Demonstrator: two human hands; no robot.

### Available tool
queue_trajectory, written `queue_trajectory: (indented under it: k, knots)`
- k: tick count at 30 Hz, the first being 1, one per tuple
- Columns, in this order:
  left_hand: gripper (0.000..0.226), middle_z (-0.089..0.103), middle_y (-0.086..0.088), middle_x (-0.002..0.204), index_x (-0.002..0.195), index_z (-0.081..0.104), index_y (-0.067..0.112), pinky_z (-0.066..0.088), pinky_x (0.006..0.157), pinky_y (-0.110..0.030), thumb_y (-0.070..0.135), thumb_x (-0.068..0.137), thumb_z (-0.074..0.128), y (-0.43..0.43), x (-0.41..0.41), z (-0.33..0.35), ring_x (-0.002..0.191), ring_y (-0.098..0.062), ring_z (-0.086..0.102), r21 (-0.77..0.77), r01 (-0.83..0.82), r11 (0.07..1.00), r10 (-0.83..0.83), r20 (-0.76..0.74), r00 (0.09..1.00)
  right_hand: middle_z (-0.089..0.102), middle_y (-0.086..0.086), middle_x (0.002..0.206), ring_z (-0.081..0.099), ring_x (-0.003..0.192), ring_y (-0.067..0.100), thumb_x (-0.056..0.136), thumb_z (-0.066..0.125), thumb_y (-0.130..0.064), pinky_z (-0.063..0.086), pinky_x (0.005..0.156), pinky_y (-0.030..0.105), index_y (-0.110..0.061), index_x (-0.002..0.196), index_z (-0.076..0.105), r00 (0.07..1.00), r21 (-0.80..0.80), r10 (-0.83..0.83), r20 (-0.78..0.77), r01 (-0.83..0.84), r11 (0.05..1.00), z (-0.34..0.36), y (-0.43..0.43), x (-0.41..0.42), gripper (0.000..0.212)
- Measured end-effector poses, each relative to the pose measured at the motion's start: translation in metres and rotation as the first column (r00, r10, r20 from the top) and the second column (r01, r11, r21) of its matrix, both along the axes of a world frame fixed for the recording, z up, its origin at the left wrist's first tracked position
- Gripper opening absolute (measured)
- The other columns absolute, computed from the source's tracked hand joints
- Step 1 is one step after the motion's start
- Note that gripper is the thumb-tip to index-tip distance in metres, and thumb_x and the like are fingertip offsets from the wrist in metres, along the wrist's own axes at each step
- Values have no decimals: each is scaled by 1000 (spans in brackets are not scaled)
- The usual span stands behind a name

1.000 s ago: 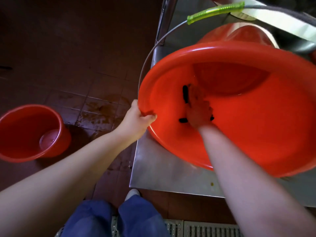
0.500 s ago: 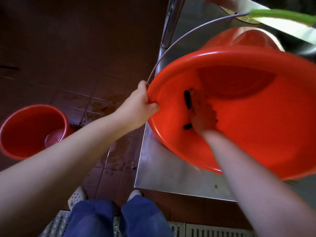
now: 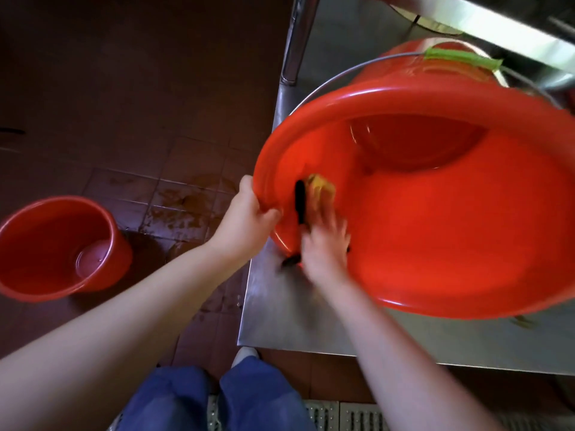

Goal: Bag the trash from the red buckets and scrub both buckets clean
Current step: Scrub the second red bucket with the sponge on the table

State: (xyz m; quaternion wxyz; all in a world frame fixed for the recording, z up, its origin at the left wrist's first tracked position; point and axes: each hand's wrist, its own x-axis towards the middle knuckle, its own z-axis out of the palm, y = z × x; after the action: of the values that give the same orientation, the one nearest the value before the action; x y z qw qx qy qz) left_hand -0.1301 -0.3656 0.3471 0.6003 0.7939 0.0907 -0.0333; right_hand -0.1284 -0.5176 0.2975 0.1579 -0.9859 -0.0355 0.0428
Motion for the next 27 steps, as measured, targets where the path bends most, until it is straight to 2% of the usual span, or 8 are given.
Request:
queue_trajectory:
  k: [3,5,11,14,16,19,23,27]
  knots:
    - [39,52,5,86,116,38,7,47,76,-36,7,84,60,-1,-3,5,83,-19,56,56,16,998,-16,0,1000,20,3,157,36,112,29,86,30,-36,35,93,45,-39,148,8,987,60,106,123,-114,992,6,10,-52,65]
    - [34,57,-6,88,110,39,6,48,73,-40,10,84,60,1,-2,14,82,-26,58,133,49,990,-52,16,999,21,4,157,39,113,32,85,34,-30,36,93,44,-36,150,12,990,90,66,123,-77,993,2,-3,-37,68]
    - [22,52,-6,70,90,34,10,43,57,-42,11,84,56,6,6,51,64,-28,55,394,80,915,-137,119,983,28,8,155,35,137,32,81,9,-32,35,106,47,-20,149,28,998,-188,1,68,12,982,-10,-76,77,71]
    - [26,52,0,70,93,36,12,41,54,-33,15,84,61,-1,0,47,63,-18,54,318,31,948,-70,115,991,21,10,156,33,135,37,92,29,-23,33,104,49,-22,150,22,998,-317,-30,59,48,947,-9,-102,114,58]
    - [36,54,5,76,99,38,13,42,55,-23,19,81,68,-6,-8,31,66,-10,55,211,34,977,-34,-5,999,11,9,158,24,139,36,94,43,-24,29,107,49,-25,151,12,997,-354,-83,7,80,932,-10,-104,123,65]
    - [40,63,-3,88,112,40,13,50,75,-35,16,82,67,-18,-21,3,83,-22,62,149,141,979,-114,-178,977,2,5,160,15,143,34,89,58,-29,23,112,47,-30,151,1,985,-299,-129,-111,90,950,-10,-98,121,85]
    - [44,62,-5,94,120,39,13,49,80,-38,10,82,62,-22,-22,-3,88,-26,61,121,105,987,-86,-155,984,5,6,160,21,141,32,91,28,-30,24,111,43,-27,151,8,994,-92,-96,-42,92,992,0,-52,54,63]
    - [53,63,-14,106,126,35,9,50,81,-42,9,80,62,-22,-24,-1,96,-33,62,174,106,979,-79,-155,985,17,3,158,33,121,33,89,40,-26,28,101,45,-32,149,24,1000,21,12,12,-12,1000,10,-9,-53,62]
